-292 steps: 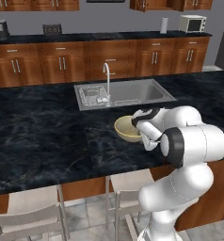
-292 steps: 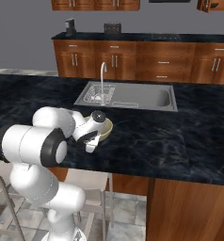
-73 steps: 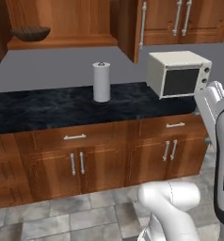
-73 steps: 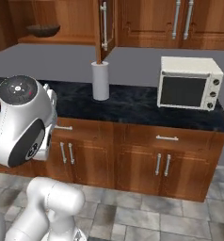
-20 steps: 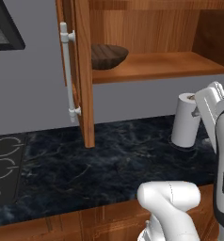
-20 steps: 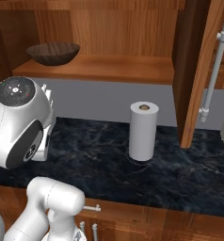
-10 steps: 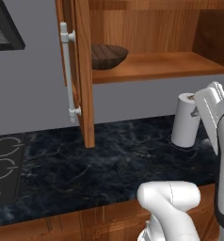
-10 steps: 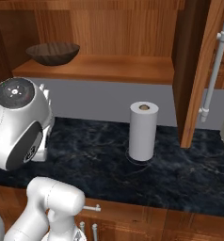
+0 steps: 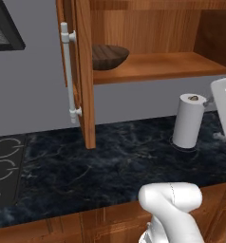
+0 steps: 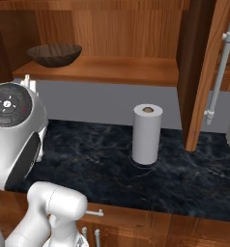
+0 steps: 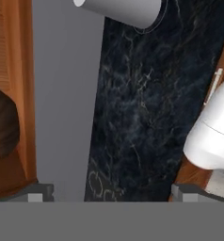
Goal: Pick up the bowls from the cabinet and place each bowl in front of a stool on the dining counter.
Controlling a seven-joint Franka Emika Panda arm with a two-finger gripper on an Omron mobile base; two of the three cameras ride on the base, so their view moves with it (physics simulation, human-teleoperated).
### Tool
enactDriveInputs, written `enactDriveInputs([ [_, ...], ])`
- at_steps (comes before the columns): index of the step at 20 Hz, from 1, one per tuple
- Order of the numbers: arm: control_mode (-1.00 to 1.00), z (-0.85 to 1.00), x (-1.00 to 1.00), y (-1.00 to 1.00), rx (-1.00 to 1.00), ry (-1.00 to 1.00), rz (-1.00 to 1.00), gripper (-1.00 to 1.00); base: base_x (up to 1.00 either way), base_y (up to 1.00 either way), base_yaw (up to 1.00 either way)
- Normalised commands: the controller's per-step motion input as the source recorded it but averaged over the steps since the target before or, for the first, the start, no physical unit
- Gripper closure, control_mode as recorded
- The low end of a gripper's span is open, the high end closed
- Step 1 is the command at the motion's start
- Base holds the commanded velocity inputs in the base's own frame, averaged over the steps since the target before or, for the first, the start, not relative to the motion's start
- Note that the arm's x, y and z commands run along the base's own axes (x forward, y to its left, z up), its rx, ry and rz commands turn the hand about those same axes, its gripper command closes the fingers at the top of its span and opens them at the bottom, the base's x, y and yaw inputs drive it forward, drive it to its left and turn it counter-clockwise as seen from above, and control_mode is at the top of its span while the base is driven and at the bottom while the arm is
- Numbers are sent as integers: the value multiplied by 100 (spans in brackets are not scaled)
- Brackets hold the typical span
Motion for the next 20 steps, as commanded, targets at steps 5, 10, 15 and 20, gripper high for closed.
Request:
enactDriveInputs([
  [5, -100, 97, 0, 27, 1, -3, 1, -100, 0, 0, 0],
  [10, -100, 55, 17, 18, 1, -7, 1, -100, 0, 0, 0],
  [15, -100, 18, 55, 9, 5, -3, 7, -100, 0, 0, 0],
  [20, -100, -3, 70, 35, 0, 0, 7, -100, 0, 0, 0],
])
